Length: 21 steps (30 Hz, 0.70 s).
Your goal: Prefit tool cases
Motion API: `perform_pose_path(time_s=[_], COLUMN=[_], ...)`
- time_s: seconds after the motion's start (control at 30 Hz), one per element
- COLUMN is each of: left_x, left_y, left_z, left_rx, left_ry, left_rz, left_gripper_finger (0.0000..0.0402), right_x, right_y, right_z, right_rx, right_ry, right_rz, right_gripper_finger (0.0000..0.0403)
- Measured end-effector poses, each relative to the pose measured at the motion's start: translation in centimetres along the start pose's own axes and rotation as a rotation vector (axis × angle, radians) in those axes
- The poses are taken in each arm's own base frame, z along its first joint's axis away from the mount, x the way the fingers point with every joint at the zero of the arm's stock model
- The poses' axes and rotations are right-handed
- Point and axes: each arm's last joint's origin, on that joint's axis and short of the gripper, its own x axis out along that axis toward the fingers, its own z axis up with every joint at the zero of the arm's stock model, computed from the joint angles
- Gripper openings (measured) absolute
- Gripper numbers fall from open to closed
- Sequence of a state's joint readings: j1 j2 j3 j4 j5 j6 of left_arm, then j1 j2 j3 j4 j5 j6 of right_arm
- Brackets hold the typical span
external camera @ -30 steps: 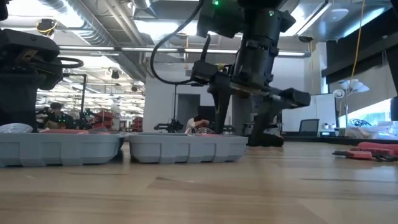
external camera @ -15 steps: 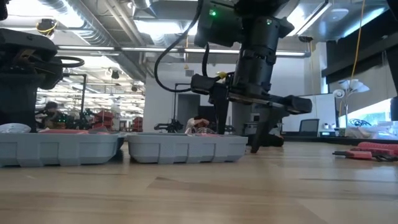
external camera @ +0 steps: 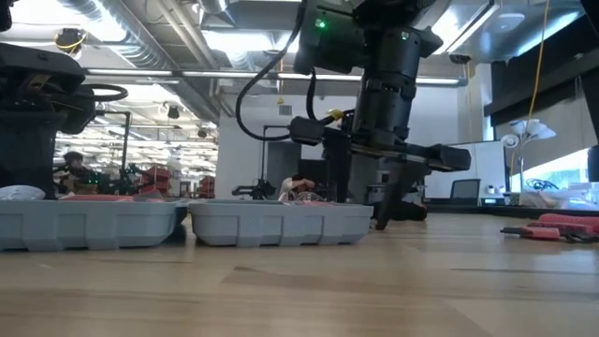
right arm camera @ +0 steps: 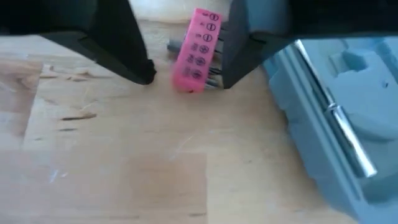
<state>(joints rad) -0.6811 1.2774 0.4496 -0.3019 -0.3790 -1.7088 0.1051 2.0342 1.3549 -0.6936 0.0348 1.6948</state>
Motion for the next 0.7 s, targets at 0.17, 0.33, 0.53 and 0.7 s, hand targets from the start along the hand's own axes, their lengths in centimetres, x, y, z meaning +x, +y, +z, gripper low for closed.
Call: perform_pose_path(time_s=[0.17,0.33,0.53,0.7], left_x=[0.0,0.0,0.01,0.01], left_y=[0.0,0.01,0.02,0.02], left_z=[0.0,0.0,0.01,0.0], left_rx=[0.007,0.005,-0.008,-0.011], left_ry=[0.0,0.0,0.0,0.0], left_rz=[0.0,0.001,0.002,0.002], left_gripper_finger=[0.0106,0.0106,0.0106,0.0106], right_x=[0.07,-0.05,0.13,-0.14], right_y=[-0.02,0.26,0.12,0.01], right_z=[0.07,0.26,0.24,0.23], right_rx=[-0.006,-0.014,-0.033,-0.085], right_ry=[-0.024,-0.052,-0.051,-0.029], right_rz=[0.001,0.027,0.014,0.006], right_gripper_finger=[0.0083,0.0014,0.0014,0.0002])
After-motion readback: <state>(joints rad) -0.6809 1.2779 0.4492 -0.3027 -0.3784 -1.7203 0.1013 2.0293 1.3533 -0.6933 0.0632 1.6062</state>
